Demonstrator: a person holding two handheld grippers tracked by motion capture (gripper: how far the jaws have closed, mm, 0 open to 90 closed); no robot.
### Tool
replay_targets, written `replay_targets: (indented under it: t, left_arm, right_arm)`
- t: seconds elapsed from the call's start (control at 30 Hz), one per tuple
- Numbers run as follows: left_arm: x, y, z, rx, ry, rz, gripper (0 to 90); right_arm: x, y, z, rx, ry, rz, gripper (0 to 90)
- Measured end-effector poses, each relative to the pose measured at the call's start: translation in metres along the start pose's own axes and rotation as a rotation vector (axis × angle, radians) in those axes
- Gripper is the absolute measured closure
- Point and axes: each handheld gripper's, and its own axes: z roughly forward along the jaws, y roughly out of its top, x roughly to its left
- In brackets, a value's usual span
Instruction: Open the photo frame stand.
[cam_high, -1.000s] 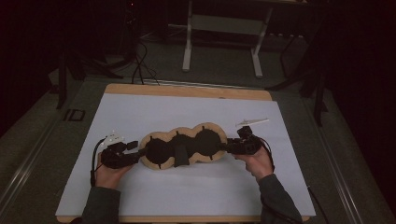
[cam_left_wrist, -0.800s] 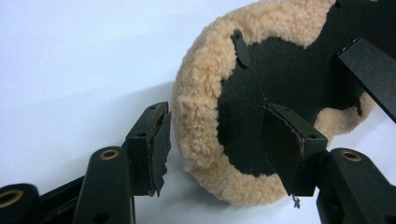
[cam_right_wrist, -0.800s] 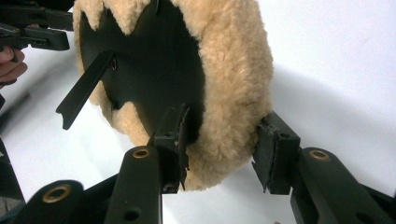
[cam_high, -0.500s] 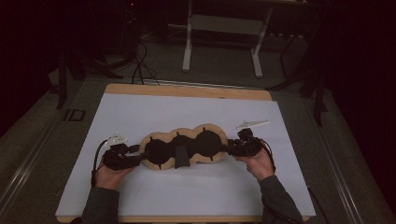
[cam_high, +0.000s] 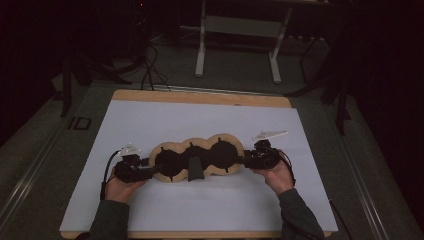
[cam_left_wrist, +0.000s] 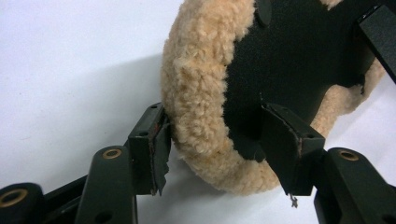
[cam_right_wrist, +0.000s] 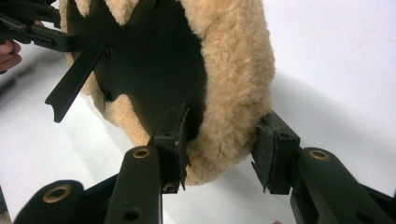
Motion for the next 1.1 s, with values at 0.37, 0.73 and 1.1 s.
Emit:
replay_targets:
  t: [0.37,0.73,1.1]
  left_arm:
    - [0.005,0.000,0.002,0.004,-0.050,-0.089,47.1]
    - [0.003,0.000,0.003,0.008,-0.057,-0.073,48.7]
    - [-0.001,0.001,0.000,-0.005,-0.032,-0.034,52.6]
  right_arm:
    - [-0.002,-0.004,0.002,0.003,-0.012,-0.009,58.2]
    - [-0.003,-0.006,0.003,0.014,-0.022,-0.021,58.0]
    - [-0.005,-0.011,0.008,0.045,-0.044,-0.034,56.0]
